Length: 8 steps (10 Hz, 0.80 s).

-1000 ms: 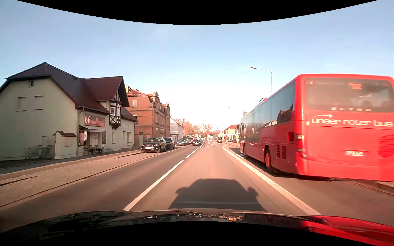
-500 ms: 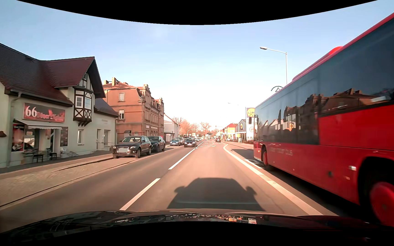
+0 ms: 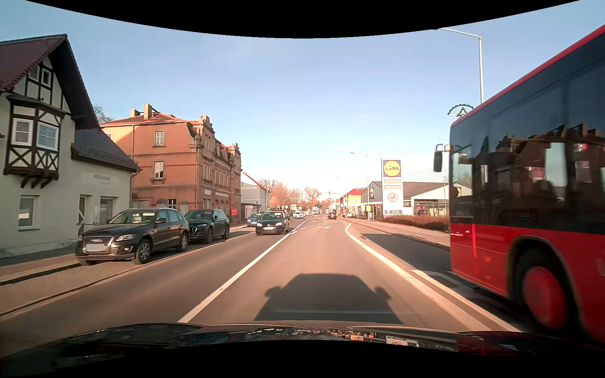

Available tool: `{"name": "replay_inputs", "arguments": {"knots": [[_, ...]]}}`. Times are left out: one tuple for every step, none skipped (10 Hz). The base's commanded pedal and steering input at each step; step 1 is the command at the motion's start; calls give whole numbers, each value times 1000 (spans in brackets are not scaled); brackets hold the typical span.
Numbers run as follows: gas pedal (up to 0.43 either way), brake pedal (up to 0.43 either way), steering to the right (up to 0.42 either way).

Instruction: Follow the waypoints while adhering to traffic rules and regulations

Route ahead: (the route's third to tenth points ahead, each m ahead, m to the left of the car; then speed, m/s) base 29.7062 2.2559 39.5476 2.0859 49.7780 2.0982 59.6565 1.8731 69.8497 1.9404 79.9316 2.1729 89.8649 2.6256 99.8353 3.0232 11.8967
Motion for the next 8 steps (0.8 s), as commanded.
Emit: {"name": "replay_inputs", "arguments": {"knots": [[110, 0, 2], [110, 0, 2], [110, 0, 2], [98, 0, 3], [59, 0, 4], [0, 0, 5], [0, 0, 5], [0, 0, 7]]}}
